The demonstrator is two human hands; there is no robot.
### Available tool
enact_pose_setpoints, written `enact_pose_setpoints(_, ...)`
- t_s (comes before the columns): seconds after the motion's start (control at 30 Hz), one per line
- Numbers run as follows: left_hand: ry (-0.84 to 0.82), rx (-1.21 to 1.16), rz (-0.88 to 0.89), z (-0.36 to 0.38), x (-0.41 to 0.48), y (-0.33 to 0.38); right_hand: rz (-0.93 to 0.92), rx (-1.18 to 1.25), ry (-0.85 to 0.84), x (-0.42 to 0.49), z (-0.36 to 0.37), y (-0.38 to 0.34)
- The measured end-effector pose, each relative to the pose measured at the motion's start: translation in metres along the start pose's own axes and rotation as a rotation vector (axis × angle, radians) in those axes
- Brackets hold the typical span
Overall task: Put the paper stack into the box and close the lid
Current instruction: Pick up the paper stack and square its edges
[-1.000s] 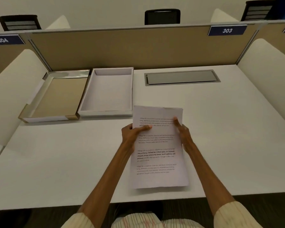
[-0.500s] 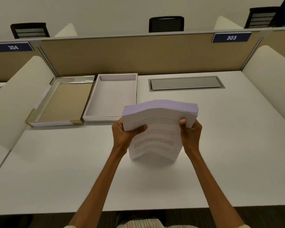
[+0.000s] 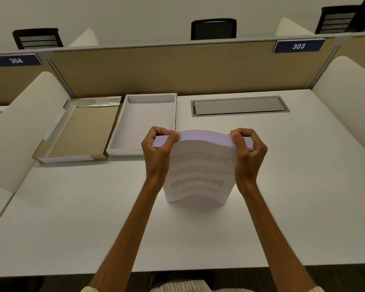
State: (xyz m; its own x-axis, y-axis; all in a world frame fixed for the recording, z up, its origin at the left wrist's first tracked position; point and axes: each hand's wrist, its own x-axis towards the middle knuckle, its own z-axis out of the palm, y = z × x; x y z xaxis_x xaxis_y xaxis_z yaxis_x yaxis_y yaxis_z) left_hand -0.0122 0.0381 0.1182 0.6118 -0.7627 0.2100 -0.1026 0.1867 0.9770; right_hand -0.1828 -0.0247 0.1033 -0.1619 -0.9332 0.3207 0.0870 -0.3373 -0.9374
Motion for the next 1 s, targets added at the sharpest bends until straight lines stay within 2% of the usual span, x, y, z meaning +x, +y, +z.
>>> enact_pose_setpoints(0.07,0.007,-0.038,0.018,-0.001,-0.001,-0.002,-0.008,0.041,-0.051,-0.002,-0.005,-0.001)
enact_pose_setpoints(0.17,-0.046,-0.073,0.048,-0.014,-0.010,-0.014,0.052,0.093,-0.217,-0.014,-0.016,0.009)
enact_pose_setpoints(0.23,-0.106,-0.095,-0.011,-0.020,-0.016,-0.028,0.127,0.103,-0.283,-0.021,-0.024,0.023)
enact_pose_setpoints(0.37,-0.142,-0.041,-0.095,-0.019,-0.015,-0.042,0.253,0.043,-0.326,-0.020,-0.021,0.038)
enact_pose_setpoints(0.6,-0.169,-0.022,-0.020,-0.021,0.003,-0.039,0.204,0.073,-0.414,-0.004,-0.018,0.031)
enact_pose_setpoints(0.77,-0.203,-0.015,-0.007,-0.023,-0.004,-0.056,0.250,0.055,-0.412,-0.008,-0.022,0.044)
enact_pose_setpoints(0.9,-0.221,0.029,-0.068,-0.026,-0.012,-0.081,0.262,0.017,-0.413,-0.015,-0.027,0.059)
enact_pose_setpoints(1.0,-0.173,0.112,-0.138,-0.026,-0.023,-0.101,0.289,0.004,-0.388,-0.025,-0.030,0.072)
